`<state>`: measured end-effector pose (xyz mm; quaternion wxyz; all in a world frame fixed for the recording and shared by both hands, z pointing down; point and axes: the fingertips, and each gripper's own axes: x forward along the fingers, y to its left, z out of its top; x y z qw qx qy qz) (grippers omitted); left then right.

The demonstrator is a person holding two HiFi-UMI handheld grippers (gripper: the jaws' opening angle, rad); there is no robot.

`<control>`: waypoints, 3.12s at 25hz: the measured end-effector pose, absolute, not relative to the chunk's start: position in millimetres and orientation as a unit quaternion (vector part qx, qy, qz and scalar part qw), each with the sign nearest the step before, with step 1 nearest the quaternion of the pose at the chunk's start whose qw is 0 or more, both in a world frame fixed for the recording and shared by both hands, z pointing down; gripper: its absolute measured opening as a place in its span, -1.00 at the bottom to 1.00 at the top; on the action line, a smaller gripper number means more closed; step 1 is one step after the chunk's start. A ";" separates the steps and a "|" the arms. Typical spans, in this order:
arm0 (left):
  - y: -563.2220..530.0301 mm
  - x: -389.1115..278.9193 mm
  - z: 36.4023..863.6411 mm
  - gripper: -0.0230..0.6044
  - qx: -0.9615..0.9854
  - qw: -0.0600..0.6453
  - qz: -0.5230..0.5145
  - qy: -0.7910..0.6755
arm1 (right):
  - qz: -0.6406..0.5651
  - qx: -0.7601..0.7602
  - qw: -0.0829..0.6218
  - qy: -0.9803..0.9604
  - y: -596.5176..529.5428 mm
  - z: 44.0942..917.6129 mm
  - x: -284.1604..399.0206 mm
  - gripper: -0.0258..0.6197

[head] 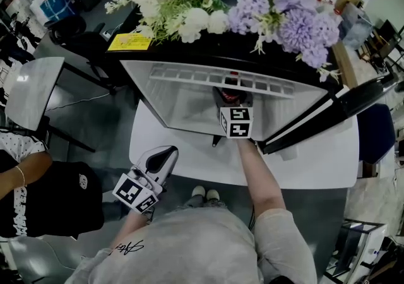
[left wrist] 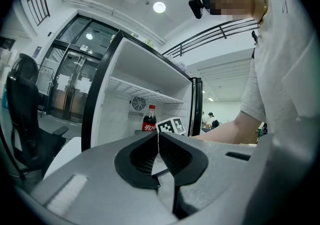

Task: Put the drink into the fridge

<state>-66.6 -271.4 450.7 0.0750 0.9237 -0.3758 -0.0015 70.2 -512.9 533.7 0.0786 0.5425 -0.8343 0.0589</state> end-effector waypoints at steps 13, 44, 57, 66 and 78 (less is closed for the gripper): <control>-277.5 -54.0 443.7 -0.90 0.932 0.065 -0.012 -0.356 | 0.097 0.542 0.053 -0.833 -454.4 522.9 85.6 0.03; -285.3 -50.1 429.4 -0.90 0.937 0.046 -0.023 -0.345 | 0.071 0.490 -0.022 -0.869 -299.6 445.5 74.1 -0.39; -287.1 -44.5 424.7 -0.90 0.940 0.043 -0.026 -0.337 | 0.070 0.483 -0.035 -0.872 -291.7 434.0 65.3 -0.84; -289.0 -40.0 424.8 -0.90 0.942 0.042 -0.025 -0.333 | 0.058 0.497 -0.021 -0.866 -297.9 431.5 72.2 -0.89; -289.0 -32.9 426.6 -0.90 0.943 0.045 -0.025 -0.328 | 0.058 0.494 -0.015 -0.867 -297.7 434.8 69.9 -0.89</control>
